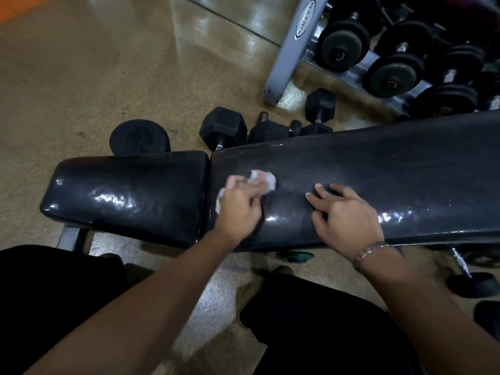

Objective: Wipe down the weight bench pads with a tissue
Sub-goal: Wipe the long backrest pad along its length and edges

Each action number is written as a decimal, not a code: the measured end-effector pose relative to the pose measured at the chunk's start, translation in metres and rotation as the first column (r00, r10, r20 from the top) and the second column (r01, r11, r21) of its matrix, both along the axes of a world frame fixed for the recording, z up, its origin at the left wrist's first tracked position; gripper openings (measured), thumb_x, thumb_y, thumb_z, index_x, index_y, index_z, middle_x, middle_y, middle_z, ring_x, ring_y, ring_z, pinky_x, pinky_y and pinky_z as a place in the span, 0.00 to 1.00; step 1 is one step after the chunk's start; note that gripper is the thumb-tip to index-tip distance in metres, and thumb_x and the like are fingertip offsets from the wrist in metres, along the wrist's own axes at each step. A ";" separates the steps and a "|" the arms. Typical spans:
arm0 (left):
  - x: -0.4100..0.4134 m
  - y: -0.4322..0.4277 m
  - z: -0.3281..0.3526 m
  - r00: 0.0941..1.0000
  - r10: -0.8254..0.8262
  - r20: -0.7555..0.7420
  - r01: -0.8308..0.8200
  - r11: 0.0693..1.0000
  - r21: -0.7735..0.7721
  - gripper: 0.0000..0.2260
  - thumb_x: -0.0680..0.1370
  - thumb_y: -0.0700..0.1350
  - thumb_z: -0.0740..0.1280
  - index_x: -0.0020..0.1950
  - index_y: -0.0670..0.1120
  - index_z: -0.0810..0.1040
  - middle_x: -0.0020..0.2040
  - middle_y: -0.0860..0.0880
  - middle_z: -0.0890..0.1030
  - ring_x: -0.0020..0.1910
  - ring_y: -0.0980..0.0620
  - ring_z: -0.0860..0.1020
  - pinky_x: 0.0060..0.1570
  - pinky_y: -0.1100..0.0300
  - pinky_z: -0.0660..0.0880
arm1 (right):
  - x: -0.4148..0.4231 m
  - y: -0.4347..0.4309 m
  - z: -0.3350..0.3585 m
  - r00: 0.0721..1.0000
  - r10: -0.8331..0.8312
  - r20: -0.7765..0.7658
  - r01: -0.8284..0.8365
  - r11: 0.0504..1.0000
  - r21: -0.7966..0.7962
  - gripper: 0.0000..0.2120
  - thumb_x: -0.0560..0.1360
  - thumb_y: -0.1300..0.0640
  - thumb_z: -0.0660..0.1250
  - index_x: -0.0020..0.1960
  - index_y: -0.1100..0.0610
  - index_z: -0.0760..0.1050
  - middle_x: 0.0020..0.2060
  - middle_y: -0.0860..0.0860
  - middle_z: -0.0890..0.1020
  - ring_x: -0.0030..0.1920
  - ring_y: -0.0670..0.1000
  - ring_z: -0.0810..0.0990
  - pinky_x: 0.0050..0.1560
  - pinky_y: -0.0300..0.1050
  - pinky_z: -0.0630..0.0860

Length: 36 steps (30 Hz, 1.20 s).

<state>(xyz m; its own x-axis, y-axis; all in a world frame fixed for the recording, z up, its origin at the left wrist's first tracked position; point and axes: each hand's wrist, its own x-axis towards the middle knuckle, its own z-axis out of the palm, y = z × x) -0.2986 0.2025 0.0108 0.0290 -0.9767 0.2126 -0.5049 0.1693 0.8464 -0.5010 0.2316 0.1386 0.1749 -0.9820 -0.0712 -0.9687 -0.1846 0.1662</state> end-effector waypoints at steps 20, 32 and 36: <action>-0.016 0.022 0.011 0.993 0.109 -0.051 -0.114 0.989 -0.095 0.16 0.73 0.31 0.71 0.55 0.47 0.87 0.56 0.53 0.85 0.51 0.55 0.71 0.53 0.58 0.76 | 0.001 0.002 -0.005 0.999 0.002 0.045 0.000 0.999 -0.050 0.17 0.75 0.52 0.64 0.62 0.48 0.80 0.64 0.47 0.80 0.66 0.53 0.73 0.63 0.52 0.75; -0.011 0.044 0.012 0.995 0.092 0.026 -0.089 0.991 -0.097 0.14 0.73 0.32 0.70 0.54 0.47 0.87 0.56 0.52 0.86 0.52 0.54 0.72 0.56 0.63 0.73 | -0.005 0.004 -0.013 0.996 0.057 0.074 -0.046 0.988 -0.146 0.17 0.74 0.51 0.62 0.60 0.50 0.81 0.61 0.50 0.82 0.64 0.55 0.75 0.65 0.54 0.74; -0.007 0.078 0.005 0.968 -0.225 0.112 0.247 0.937 -0.246 0.17 0.72 0.29 0.70 0.57 0.45 0.86 0.62 0.50 0.83 0.56 0.51 0.74 0.62 0.64 0.69 | -0.008 0.004 -0.014 0.994 0.087 0.062 -0.075 0.982 -0.173 0.18 0.74 0.51 0.60 0.60 0.50 0.81 0.61 0.49 0.82 0.64 0.54 0.76 0.65 0.54 0.74</action>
<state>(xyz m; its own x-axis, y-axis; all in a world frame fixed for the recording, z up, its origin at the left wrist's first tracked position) -0.3055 0.2810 0.0161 -0.2235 -0.8655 0.4483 -0.4886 0.4975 0.7168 -0.5088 0.2355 0.1249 0.2529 -0.9611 0.1110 -0.9619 -0.2374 0.1357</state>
